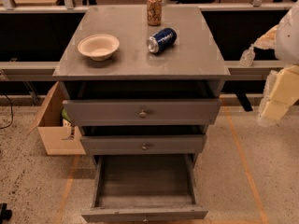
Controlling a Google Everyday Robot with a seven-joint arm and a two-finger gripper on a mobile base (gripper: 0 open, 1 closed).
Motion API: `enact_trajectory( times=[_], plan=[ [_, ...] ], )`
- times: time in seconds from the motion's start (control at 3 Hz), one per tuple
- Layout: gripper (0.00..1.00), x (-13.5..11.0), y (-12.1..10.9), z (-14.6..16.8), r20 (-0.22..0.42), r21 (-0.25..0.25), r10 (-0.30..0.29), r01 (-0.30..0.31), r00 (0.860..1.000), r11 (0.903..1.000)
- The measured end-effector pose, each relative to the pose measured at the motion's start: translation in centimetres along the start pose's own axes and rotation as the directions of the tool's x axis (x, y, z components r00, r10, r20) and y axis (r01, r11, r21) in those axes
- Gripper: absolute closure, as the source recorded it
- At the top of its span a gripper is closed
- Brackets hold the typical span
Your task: Place pepsi can into bottom drawer
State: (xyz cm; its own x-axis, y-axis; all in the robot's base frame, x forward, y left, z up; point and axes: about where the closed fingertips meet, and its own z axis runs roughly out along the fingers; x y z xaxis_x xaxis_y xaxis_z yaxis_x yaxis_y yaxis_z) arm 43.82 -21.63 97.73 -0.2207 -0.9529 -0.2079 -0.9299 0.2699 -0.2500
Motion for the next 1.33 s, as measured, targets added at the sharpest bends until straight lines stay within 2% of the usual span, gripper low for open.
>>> enact_trajectory(
  times=[0.33,0.67,1.0,1.33],
  plan=[
    [0.0,0.0,0.0,0.0,0.0,0.0,0.0,0.0,1.0,1.0],
    [0.0,-0.6,-3.2,1.1,0.079,0.0,0.019,-0.019,0.997,0.9998],
    [0.0,-1.4,-8.7,2.9,0.138,0.039,-0.021,0.016,0.99,0.9991],
    [0.0,-1.6,-15.7,3.6,0.082,0.117,-0.184,0.174,0.979,0.9777]
  ],
)
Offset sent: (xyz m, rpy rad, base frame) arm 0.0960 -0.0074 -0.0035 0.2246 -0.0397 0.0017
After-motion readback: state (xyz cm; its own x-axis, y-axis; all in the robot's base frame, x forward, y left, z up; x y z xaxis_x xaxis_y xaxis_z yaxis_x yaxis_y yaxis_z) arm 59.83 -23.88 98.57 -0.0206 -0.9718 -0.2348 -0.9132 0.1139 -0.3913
